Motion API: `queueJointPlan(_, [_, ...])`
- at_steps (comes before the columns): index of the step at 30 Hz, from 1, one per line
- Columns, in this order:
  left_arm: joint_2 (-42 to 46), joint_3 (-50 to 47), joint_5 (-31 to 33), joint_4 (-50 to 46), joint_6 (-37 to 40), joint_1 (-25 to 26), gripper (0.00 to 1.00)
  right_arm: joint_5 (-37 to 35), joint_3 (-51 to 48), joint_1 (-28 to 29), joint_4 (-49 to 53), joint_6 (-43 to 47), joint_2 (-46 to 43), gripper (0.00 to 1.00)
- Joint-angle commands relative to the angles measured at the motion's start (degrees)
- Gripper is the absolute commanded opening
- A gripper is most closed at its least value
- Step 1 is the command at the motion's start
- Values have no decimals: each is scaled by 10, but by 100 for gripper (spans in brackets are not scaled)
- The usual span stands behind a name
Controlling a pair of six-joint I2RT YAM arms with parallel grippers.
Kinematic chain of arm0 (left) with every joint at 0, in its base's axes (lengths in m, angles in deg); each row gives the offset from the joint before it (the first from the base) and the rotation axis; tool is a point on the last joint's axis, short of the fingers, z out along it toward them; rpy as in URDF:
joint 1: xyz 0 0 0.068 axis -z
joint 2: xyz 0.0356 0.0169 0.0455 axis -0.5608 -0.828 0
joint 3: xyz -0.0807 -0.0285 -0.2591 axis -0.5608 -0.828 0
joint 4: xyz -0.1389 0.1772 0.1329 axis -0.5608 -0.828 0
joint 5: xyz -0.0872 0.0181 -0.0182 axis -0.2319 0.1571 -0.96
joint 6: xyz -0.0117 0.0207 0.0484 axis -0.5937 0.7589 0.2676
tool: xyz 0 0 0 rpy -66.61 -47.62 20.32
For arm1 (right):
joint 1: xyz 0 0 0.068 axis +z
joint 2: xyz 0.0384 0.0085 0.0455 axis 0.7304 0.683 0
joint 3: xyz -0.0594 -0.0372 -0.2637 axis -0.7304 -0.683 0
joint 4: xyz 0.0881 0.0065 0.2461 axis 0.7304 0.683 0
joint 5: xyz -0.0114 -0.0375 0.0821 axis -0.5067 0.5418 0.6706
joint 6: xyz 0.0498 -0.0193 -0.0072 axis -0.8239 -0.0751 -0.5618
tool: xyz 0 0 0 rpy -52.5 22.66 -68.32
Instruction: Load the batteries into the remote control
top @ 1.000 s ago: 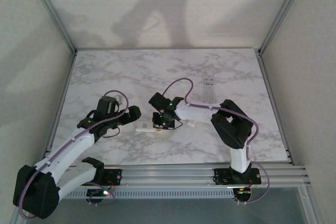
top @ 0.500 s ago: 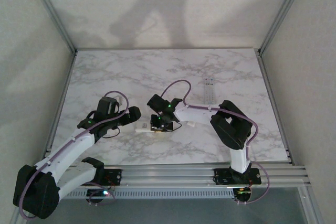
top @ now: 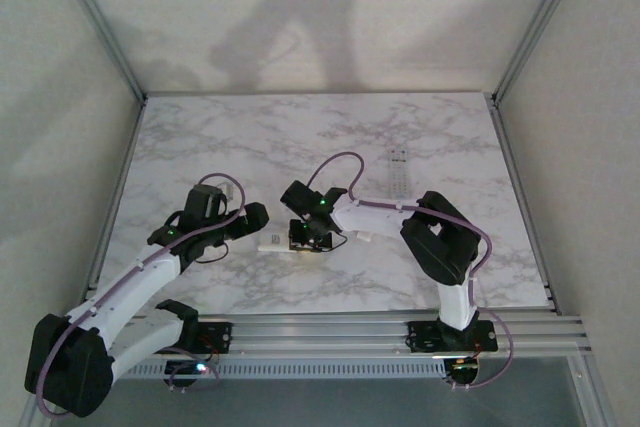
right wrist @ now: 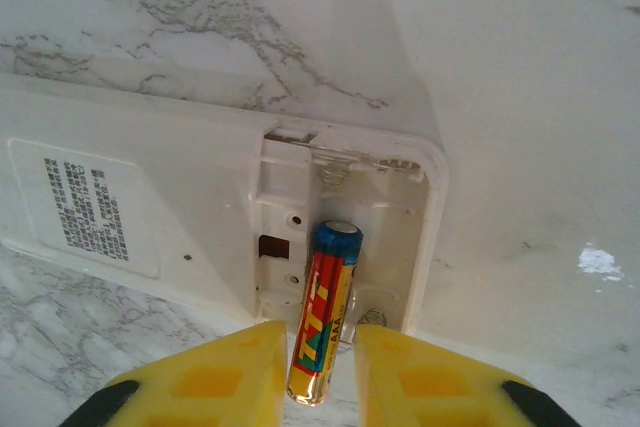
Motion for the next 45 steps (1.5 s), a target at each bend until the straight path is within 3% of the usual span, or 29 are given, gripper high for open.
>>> queueJointPlan(1, [-1,-8,2,10,8,-5,99,-18,11,4,22,6,0,25])
queueJointPlan(10, [-2,-9,1,11,3,-5,100,-19,13,4,19,10,6,14])
queueJointPlan(17, [-9,-42,-30,52,-35,-4,99,-30,17,4,16,10,15,12])
queueJointPlan(33, [-46,-55,-17,55,-41,-4,99,-39,17,4,15,26,-18,22])
queueJointPlan(45, [-118,-46,-46,59,-34,18,61,-39,9,-2,15,33,-29,18])
